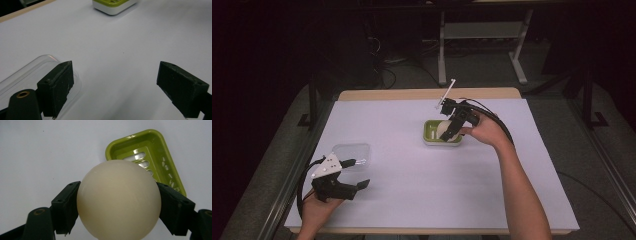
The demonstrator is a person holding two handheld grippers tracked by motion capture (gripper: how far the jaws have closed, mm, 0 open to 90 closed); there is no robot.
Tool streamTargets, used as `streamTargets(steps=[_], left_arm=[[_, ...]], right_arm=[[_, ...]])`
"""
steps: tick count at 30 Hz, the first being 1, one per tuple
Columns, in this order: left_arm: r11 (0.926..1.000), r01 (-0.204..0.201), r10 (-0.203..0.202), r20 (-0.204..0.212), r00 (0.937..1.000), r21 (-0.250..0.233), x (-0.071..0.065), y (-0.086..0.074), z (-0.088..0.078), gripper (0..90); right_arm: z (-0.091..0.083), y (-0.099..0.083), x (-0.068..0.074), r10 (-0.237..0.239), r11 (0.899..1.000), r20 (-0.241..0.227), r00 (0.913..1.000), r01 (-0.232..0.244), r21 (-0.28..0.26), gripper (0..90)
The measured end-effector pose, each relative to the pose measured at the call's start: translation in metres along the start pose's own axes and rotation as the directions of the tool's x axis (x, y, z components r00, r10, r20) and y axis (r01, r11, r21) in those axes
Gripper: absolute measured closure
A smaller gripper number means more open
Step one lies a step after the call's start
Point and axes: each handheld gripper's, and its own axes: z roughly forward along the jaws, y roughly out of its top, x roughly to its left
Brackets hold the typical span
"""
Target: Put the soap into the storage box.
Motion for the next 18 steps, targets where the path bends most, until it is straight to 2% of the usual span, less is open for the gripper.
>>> streamTargets(steps=[8, 18], left_arm=[[1.0000, 0.004, -0.004, -0.002, 1.0000, -0.001, 0.001, 0.000, 0.000, 13.7], [1.0000, 0.003, -0.003, -0.003, 1.0000, -0.002, 0.000, 0.000, 0.000, 13.7]], right_arm=[[0.002, 0.008, -0.008, 0.009, 1.000, 0.007, 0.9999, -0.009, -0.020, 24.0], [0.014, 0.008, -0.019, 0.044, 0.999, 0.018, 0.9989, -0.044, -0.004, 24.0]])
